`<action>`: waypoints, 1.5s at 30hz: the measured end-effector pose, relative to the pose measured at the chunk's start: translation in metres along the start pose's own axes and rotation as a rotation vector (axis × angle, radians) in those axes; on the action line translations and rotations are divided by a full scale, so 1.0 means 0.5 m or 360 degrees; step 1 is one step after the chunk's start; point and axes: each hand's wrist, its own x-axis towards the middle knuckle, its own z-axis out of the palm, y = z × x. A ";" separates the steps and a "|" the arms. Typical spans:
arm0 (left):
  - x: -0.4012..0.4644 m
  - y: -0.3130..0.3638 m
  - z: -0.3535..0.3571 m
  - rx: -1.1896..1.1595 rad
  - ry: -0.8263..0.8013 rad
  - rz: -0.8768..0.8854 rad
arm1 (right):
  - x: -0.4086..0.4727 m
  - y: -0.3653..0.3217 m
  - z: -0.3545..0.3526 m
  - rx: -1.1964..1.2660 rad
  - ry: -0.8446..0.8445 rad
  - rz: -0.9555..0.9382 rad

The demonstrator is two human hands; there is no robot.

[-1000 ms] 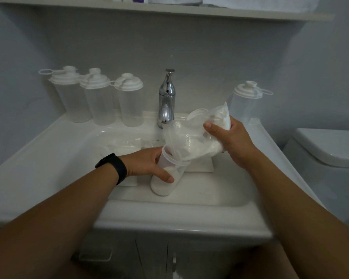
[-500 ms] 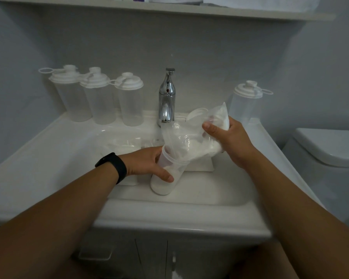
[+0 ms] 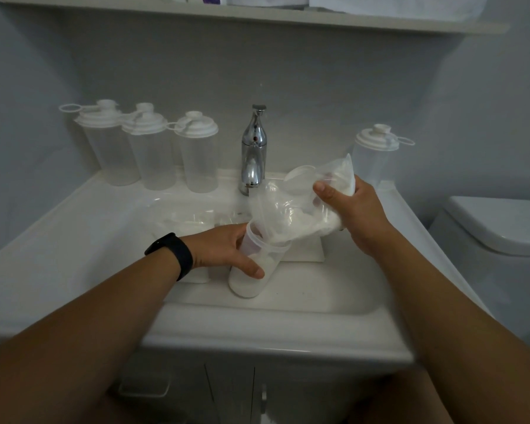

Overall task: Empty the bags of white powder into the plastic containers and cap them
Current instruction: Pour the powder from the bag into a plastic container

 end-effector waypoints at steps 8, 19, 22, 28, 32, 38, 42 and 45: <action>-0.002 0.001 0.000 -0.0004 -0.0001 -0.0008 | 0.002 0.005 0.001 -0.0010 -0.0019 0.0005; 0.002 -0.002 -0.001 -0.0015 -0.0010 0.0006 | 0.005 0.010 -0.001 0.0003 -0.0012 0.0003; 0.001 -0.001 -0.001 -0.0008 -0.0012 0.0001 | 0.007 0.014 -0.002 0.0030 -0.0003 0.0006; 0.002 -0.004 -0.002 0.0001 0.0013 0.0023 | 0.010 0.023 0.001 0.0086 -0.0019 0.0011; 0.004 -0.003 0.001 -0.0038 0.0047 0.0056 | 0.015 0.026 -0.002 0.0127 -0.0004 0.0004; 0.005 -0.007 0.002 -0.0050 0.0048 0.0058 | 0.015 0.030 0.000 0.0129 -0.0026 0.0002; 0.002 -0.003 0.007 -0.0014 0.0131 0.0069 | 0.024 0.039 0.007 0.0143 -0.0050 0.0032; 0.005 0.001 0.012 -0.0035 0.0231 0.0129 | 0.051 0.038 0.005 0.0166 -0.0035 0.0059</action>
